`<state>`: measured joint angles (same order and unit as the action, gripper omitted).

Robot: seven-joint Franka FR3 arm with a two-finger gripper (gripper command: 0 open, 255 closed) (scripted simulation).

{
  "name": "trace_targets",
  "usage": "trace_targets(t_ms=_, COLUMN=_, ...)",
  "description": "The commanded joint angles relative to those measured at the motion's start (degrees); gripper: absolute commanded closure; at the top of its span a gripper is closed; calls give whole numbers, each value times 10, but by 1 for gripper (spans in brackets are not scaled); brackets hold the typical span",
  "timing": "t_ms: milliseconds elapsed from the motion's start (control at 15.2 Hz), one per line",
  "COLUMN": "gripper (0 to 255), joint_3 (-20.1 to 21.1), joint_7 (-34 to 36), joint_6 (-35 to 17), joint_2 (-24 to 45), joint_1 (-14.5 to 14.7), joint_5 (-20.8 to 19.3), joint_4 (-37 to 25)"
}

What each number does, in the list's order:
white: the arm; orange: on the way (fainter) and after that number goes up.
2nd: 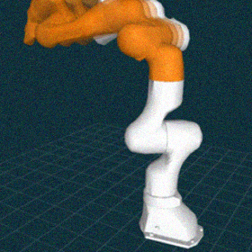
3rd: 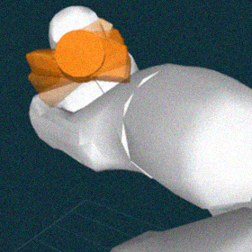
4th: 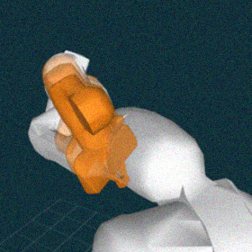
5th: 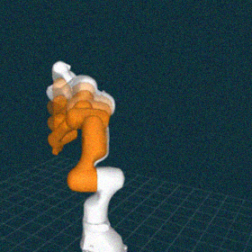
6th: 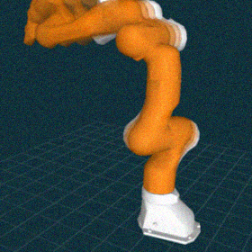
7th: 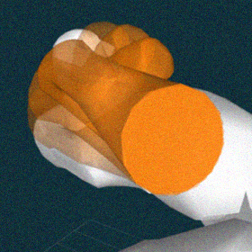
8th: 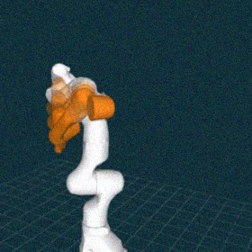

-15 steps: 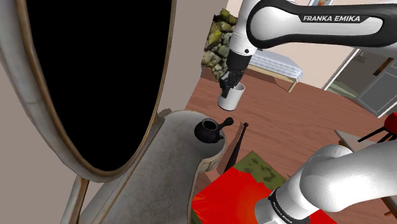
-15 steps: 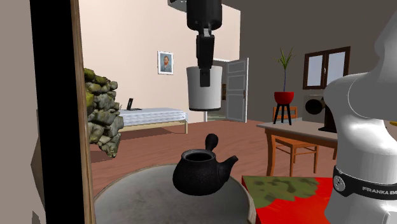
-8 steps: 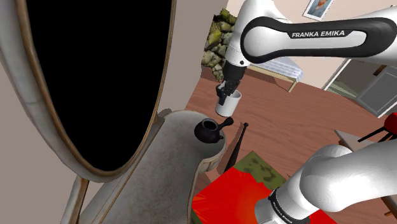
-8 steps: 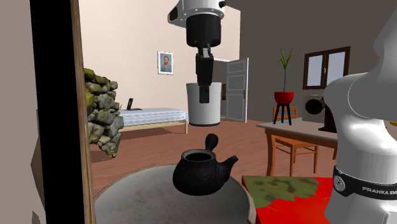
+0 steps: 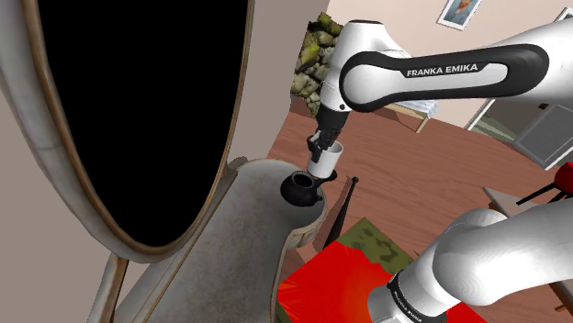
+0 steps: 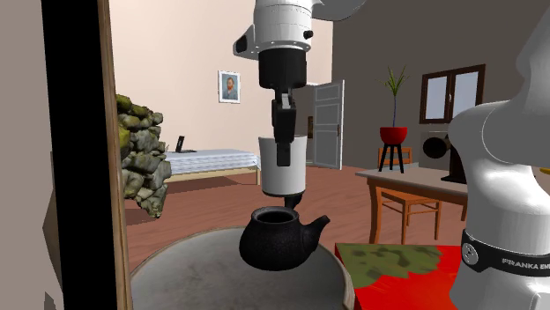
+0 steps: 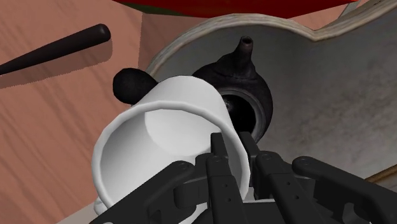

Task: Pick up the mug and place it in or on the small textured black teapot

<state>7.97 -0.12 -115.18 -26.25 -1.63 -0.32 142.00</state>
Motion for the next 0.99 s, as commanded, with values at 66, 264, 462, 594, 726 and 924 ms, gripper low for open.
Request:
trace_targets(t_ms=66, gripper=255, joint_3=0, joint_7=1, joint_6=-3, joint_2=1, joint_1=0, joint_5=0, joint_4=2)
trace_targets(t_ms=264, gripper=255, joint_3=0, joint_7=1, joint_6=-3, joint_2=1, joint_1=0, joint_5=0, joint_4=2)
trace_targets(t_ms=462, gripper=0, joint_3=0, joint_7=1, joint_6=-3, joint_2=1, joint_1=0, joint_5=0, joint_4=2)
trace_targets(t_ms=594, gripper=0, joint_3=0, joint_7=1, joint_6=-3, joint_2=1, joint_1=0, joint_5=0, joint_4=2)
trace_targets(t_ms=726, gripper=0, joint_3=0, joint_7=1, joint_6=-3, joint_2=1, joint_1=0, joint_5=0, joint_4=2)
trace_targets(t_ms=924, gripper=0, joint_3=0, joint_7=0, joint_6=38, joint_2=-9, joint_1=1, joint_5=1, joint_4=-29)
